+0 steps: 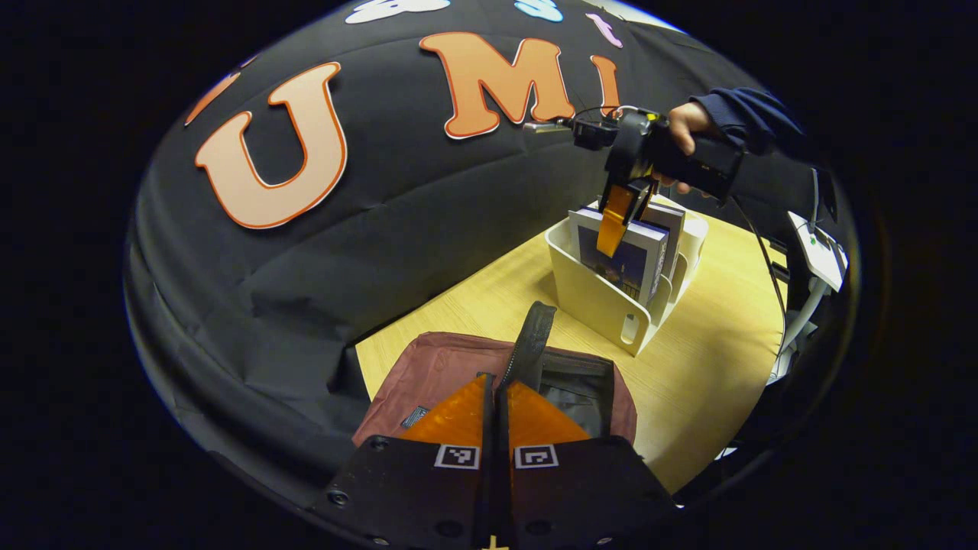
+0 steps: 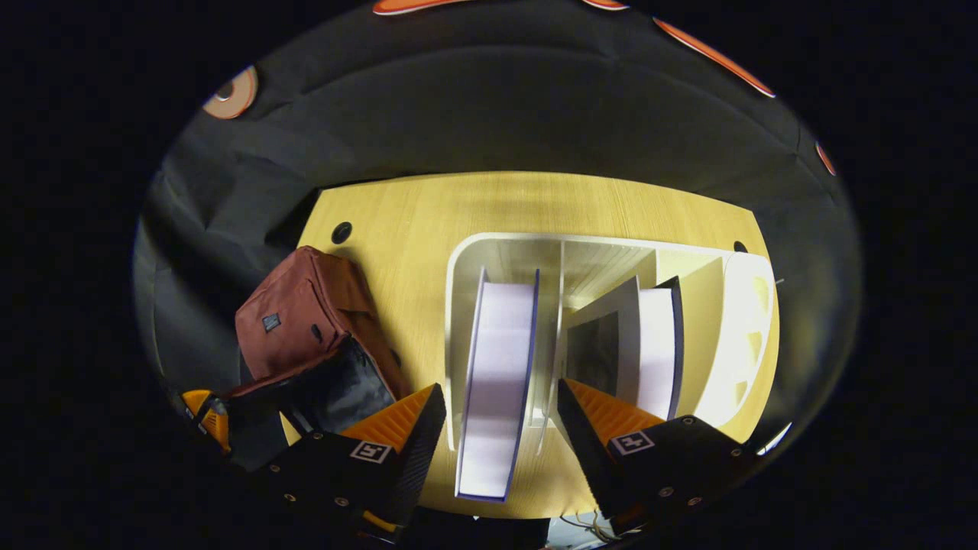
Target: Open the schoolbag, grab two books from the bookshelf and put them into the schoolbag.
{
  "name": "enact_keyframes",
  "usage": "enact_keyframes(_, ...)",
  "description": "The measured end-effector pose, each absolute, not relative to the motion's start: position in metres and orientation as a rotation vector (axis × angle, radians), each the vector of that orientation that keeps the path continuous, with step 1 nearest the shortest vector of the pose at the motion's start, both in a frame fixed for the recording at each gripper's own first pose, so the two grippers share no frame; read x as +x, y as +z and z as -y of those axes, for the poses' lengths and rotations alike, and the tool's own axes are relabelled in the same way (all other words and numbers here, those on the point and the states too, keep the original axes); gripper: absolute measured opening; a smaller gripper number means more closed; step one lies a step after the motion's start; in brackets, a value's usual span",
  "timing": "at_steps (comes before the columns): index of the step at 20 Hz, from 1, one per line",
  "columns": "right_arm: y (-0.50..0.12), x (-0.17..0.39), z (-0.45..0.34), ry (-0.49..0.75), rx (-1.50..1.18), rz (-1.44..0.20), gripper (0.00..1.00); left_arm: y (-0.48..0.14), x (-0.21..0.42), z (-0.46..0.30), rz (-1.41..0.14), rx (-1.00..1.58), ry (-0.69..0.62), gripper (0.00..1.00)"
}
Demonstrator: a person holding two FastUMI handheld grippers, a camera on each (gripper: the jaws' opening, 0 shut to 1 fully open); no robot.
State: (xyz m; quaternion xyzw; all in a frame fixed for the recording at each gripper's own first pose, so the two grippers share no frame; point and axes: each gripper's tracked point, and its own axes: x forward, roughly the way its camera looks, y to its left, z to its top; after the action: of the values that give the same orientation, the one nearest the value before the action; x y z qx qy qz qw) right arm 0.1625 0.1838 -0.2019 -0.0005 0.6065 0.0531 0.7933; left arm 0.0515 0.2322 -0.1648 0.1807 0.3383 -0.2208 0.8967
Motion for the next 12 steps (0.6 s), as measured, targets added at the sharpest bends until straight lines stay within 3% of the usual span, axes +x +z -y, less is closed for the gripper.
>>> enact_keyframes(3,-0.215,0.161,-0.176,0.067,-0.033,-1.368,0.75,-0.167,0.050,-0.234,-0.703,0.364,-0.458,0.03)
enact_keyframes(4,-0.217,0.162,-0.177,0.051,-0.045,-1.375,0.58,-0.169,0.050,-0.234,-0.701,0.362,-0.459,0.03)
enact_keyframes(7,-0.225,0.157,-0.173,0.019,-0.072,-1.420,0.45,-0.173,0.050,-0.233,-0.706,0.357,-0.460,0.02)
enact_keyframes(8,-0.225,0.157,-0.176,0.026,-0.070,-1.420,0.34,-0.175,0.048,-0.233,-0.707,0.355,-0.460,0.02)
enact_keyframes(9,-0.225,0.154,-0.176,0.030,-0.068,-1.431,0.41,-0.175,0.048,-0.232,-0.703,0.353,-0.462,0.03)
enact_keyframes(12,-0.213,0.148,-0.177,0.039,-0.069,-1.422,0.39,-0.177,0.047,-0.233,-0.706,0.354,-0.461,0.02)
